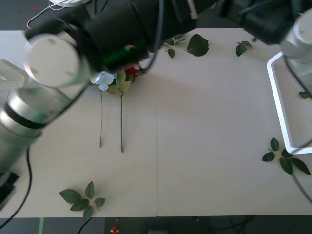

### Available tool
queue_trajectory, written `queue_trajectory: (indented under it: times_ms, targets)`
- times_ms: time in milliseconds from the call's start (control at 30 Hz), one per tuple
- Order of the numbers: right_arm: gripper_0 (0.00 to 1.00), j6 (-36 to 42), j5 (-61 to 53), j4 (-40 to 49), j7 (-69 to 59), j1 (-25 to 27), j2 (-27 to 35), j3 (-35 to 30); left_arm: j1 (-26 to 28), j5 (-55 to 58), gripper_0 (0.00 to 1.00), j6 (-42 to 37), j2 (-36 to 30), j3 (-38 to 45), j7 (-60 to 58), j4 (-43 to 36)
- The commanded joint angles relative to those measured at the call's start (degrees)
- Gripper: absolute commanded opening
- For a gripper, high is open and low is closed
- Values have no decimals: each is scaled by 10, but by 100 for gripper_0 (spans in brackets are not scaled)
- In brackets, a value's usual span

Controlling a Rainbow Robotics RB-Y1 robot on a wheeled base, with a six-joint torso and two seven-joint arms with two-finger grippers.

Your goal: Place the red flowers into the right box and the blue flowers into the left box. If a person shows an open palm, hand one flower to the person first, then continue sorting.

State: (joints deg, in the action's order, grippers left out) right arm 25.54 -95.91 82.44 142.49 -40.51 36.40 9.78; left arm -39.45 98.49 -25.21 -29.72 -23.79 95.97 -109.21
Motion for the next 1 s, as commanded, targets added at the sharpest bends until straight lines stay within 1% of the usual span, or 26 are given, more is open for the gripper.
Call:
queue_trajectory:
  times_ms: [33,100,167,200,267,300,367,400,433,500,600,767,800,833,900,933,1000]
  targets:
    - [100,24,-42,51,20,41,75,0,-2,40,100,-105,-68,99,3,-25]
    - [100,43,-62,68,19,64,103,-12,-3,53,100,-173,-102,137,-11,-16]
    - [100,60,-67,80,17,78,119,-25,-3,57,100,-216,-126,157,-32,-10]
    - [100,83,-68,91,15,91,133,-42,-3,52,100,-256,-151,176,-53,-8]
    - [100,114,-72,98,12,102,143,-58,-3,45,100,-298,-175,191,-74,-6]
    - [100,144,-82,103,10,112,154,-76,-3,37,100,-340,-198,202,-93,-2]
    - [100,171,-92,110,10,125,165,-89,-3,28,100,-378,-220,205,-110,0]
    - [100,194,-104,118,10,139,180,-104,-3,19,100,-414,-245,202,-125,0]
    - [100,200,-108,123,12,144,186,-108,-3,11,100,-426,-255,198,-130,1]
    - [100,221,-121,143,12,170,207,-129,-3,-11,100,-462,-286,183,-150,1]
    - [100,249,-136,180,15,216,237,-162,-4,-30,100,-467,-322,144,-194,11]
    - [100,298,-169,229,19,282,267,-225,-16,-53,100,-440,-337,73,-254,44]
    - [100,317,-180,242,21,303,278,-249,-25,-67,100,-425,-337,43,-275,58]
    - [100,325,-185,247,21,313,281,-258,-27,-73,100,-417,-336,31,-284,64]
    - [100,348,-211,266,25,346,294,-288,-40,-106,100,-378,-336,-23,-317,87]
    - [100,352,-215,269,26,350,296,-292,-42,-112,100,-372,-336,-33,-321,90]
    - [100,371,-246,286,34,379,308,-311,-61,-146,100,-321,-336,-96,-348,118]
